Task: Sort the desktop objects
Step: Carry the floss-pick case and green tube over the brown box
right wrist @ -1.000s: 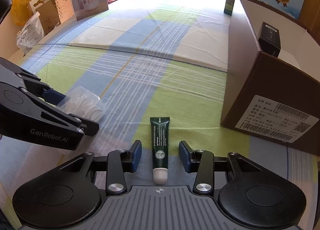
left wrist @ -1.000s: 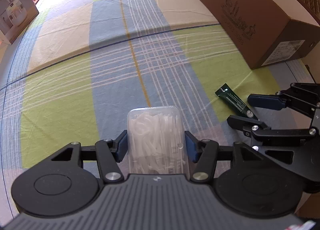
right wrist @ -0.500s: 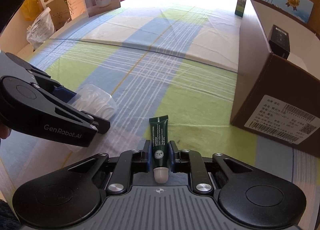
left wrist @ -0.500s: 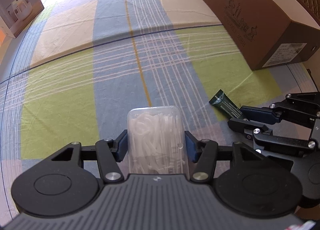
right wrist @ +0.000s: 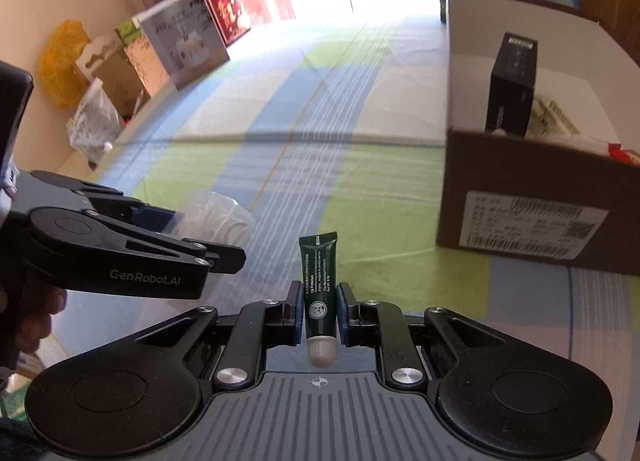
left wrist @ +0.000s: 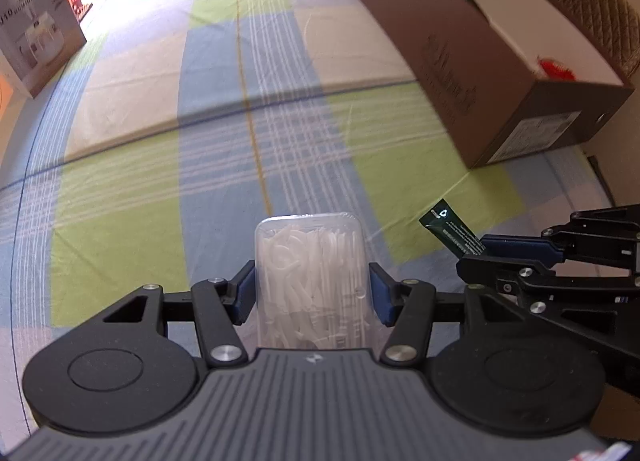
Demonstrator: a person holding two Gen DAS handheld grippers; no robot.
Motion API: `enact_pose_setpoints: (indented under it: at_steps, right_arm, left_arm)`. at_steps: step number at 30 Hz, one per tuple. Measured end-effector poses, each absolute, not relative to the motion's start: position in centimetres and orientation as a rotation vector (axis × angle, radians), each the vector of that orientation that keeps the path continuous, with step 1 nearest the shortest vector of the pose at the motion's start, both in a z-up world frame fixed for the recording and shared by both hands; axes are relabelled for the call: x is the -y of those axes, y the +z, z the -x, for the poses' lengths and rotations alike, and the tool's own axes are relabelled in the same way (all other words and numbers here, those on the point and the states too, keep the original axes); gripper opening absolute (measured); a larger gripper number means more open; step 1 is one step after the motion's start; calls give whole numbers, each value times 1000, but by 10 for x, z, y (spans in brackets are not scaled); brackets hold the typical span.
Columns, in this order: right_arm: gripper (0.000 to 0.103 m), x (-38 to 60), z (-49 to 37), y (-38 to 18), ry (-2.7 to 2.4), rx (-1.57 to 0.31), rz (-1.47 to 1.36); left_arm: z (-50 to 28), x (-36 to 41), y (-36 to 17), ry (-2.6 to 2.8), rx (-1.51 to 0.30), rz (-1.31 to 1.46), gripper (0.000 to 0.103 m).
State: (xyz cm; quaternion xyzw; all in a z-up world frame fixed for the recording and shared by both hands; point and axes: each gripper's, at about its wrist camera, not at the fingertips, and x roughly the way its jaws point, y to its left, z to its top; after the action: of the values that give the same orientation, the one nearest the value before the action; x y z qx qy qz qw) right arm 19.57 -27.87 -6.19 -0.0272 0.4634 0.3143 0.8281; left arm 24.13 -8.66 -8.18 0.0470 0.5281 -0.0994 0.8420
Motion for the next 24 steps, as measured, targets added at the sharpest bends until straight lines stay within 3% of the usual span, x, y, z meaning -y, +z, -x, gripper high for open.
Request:
enact_pose_setpoints:
  at_steps: [24]
  right_arm:
    - [14,398,-244,41,506,-749,-126]
  left_arm:
    - [-267,199,19,-384,-849,-117,52]
